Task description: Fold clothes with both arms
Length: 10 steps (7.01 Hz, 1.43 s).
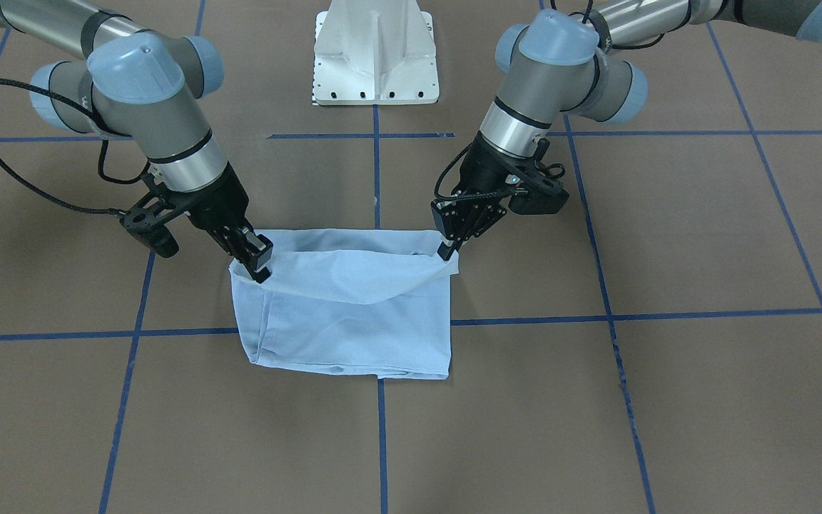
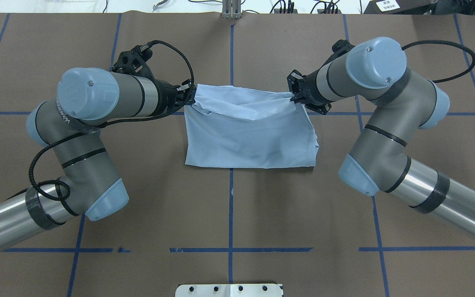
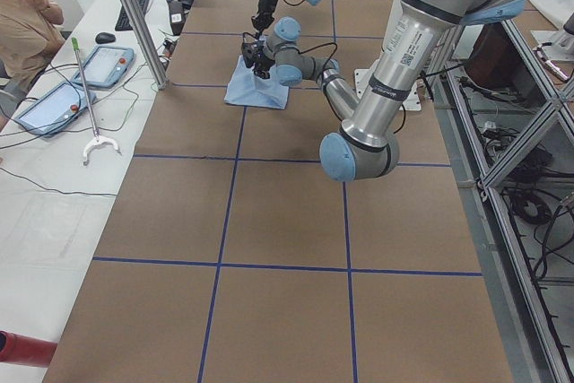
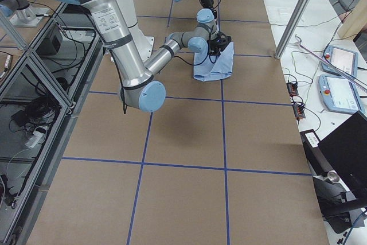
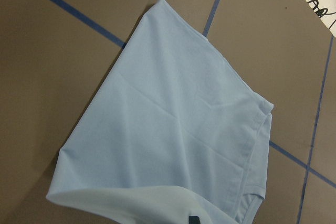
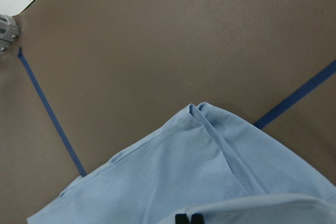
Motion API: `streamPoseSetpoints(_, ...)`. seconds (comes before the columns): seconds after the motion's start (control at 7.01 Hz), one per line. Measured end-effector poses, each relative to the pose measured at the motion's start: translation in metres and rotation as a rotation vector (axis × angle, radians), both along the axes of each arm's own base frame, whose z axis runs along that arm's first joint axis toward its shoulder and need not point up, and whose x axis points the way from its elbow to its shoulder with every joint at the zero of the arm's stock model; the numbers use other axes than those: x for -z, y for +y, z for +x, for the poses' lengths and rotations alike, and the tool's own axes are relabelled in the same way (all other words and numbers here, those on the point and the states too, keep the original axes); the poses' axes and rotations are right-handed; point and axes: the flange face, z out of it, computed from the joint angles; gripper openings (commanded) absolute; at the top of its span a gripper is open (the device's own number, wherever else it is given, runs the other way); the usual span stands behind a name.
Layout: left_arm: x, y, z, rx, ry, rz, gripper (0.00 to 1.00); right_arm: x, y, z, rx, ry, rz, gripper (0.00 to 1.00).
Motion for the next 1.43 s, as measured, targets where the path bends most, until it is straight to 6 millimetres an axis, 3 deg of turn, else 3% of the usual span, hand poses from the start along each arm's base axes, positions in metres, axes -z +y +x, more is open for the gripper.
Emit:
streamPoseSetpoints(0.29, 0.009, -0.030, 0.019, 0.031, -0.017, 0.008, 0.00, -0.004, -0.021, -0.006, 0.003, 0.025, 0.000, 0.00)
streamPoseSetpoints(0.71, -0.002, -0.051, 0.038, 0.061, -0.027, 0.025, 0.00, -0.006, -0.027, -0.009, 0.005, 0.035, -0.004, 0.00)
streamPoseSetpoints(0.86, -0.006, -0.054, 0.040, 0.069, -0.036, 0.028, 0.35, -0.009, -0.030, -0.013, 0.007, 0.042, -0.008, 0.00)
streamPoseSetpoints(1.0, -0.014, -0.059, 0.042, 0.084, -0.050, 0.033, 0.99, -0.017, -0.036, -0.018, 0.016, 0.059, -0.007, 0.42)
streamPoseSetpoints(1.14, -0.024, -0.072, 0.052, 0.109, -0.067, 0.042, 1.00, -0.035, -0.048, -0.023, 0.028, 0.078, 0.013, 0.99)
streamPoseSetpoints(1.28, -0.035, -0.095, 0.057, 0.152, -0.085, 0.052, 1.00, -0.051, -0.078, -0.024, 0.041, 0.098, 0.055, 1.00)
streamPoseSetpoints(1.43, -0.046, -0.118, 0.048, 0.186, -0.109, 0.066, 1.00, -0.051, -0.117, -0.016, 0.065, 0.116, 0.100, 1.00)
